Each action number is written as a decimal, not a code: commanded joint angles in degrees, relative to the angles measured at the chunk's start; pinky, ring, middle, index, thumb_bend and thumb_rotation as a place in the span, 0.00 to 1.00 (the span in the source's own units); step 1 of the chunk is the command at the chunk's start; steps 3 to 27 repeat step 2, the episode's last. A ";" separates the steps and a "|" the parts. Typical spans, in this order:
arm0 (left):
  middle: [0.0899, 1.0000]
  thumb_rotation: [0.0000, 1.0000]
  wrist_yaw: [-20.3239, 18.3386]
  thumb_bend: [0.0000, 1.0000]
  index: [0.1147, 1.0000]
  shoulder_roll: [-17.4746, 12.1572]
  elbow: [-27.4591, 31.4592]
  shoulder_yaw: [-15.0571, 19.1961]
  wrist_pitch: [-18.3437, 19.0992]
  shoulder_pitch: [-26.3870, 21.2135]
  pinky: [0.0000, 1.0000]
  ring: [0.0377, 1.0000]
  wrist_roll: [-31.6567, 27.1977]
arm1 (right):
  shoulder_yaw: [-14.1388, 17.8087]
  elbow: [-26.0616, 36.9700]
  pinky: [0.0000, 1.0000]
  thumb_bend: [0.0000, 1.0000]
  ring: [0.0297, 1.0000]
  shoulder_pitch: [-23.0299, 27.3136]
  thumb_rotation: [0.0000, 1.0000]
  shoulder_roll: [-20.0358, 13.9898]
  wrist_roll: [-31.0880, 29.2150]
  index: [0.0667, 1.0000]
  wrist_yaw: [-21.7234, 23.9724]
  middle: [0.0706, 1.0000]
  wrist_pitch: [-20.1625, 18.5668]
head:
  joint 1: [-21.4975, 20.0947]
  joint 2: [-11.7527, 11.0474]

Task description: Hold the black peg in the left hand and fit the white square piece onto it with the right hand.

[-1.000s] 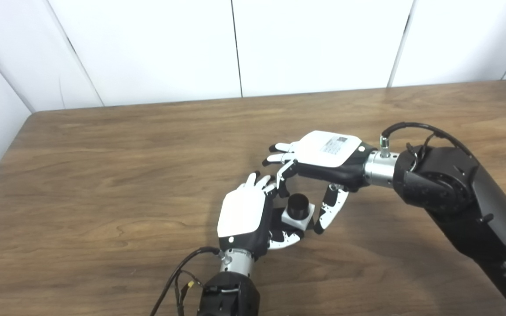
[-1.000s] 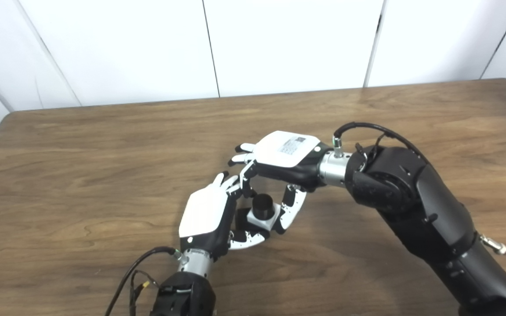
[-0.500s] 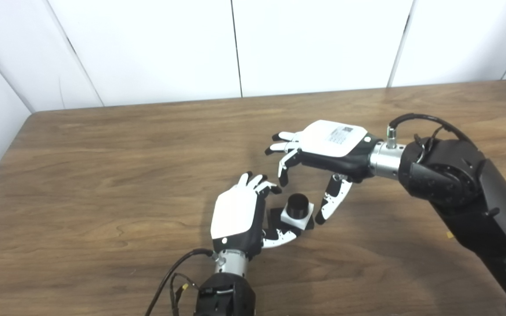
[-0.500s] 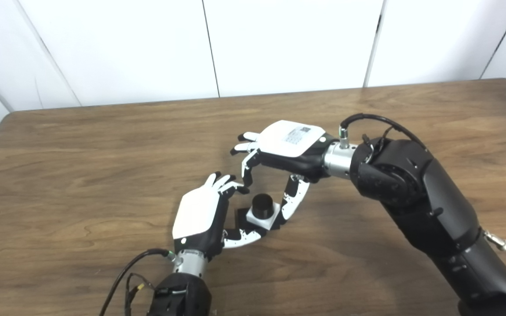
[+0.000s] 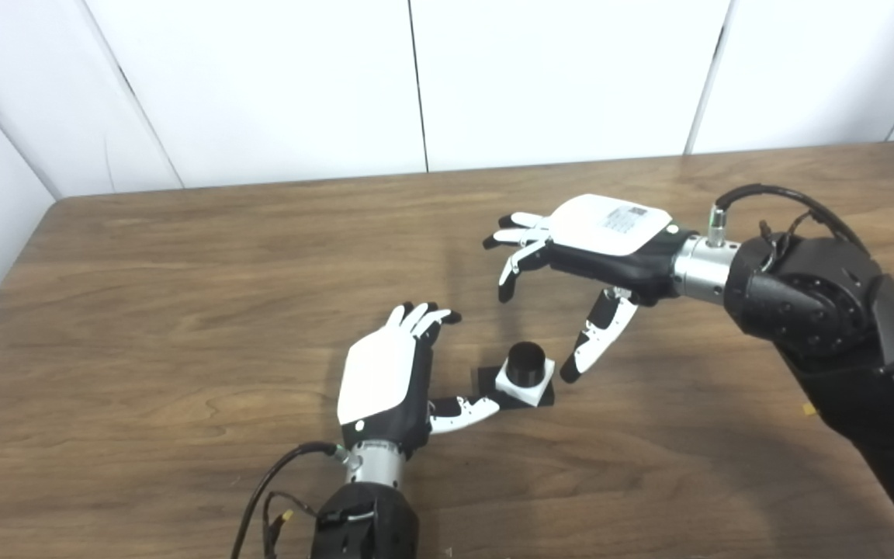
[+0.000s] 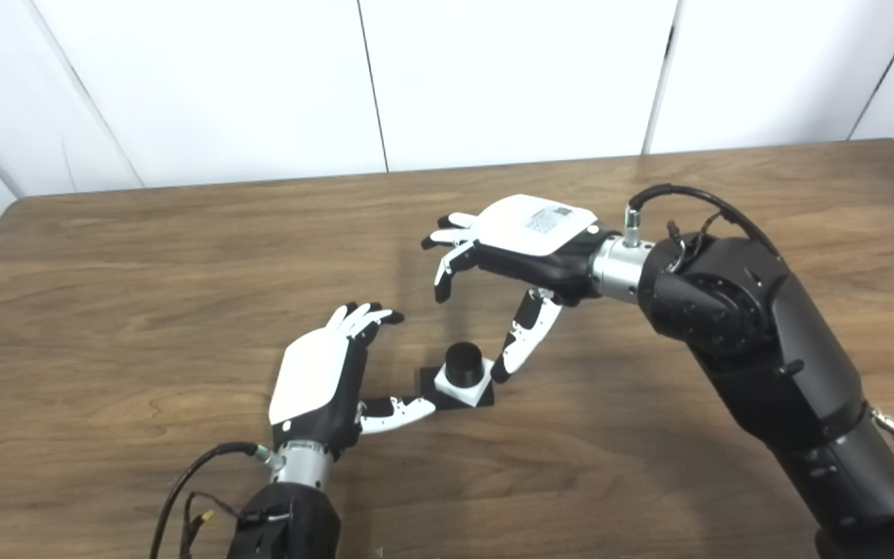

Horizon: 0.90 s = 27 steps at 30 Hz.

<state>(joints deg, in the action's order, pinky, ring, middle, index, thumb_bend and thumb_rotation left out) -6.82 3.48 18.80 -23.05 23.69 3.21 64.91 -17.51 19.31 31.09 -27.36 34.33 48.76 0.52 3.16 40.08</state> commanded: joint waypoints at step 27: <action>0.90 0.46 1.01 0.89 0.81 -0.30 3.36 0.91 -1.40 -0.77 0.88 0.95 -0.43 | 2.01 0.66 0.89 0.99 1.00 1.64 0.36 -0.99 -1.30 0.74 -1.73 0.96 -1.98 | -0.14 -0.03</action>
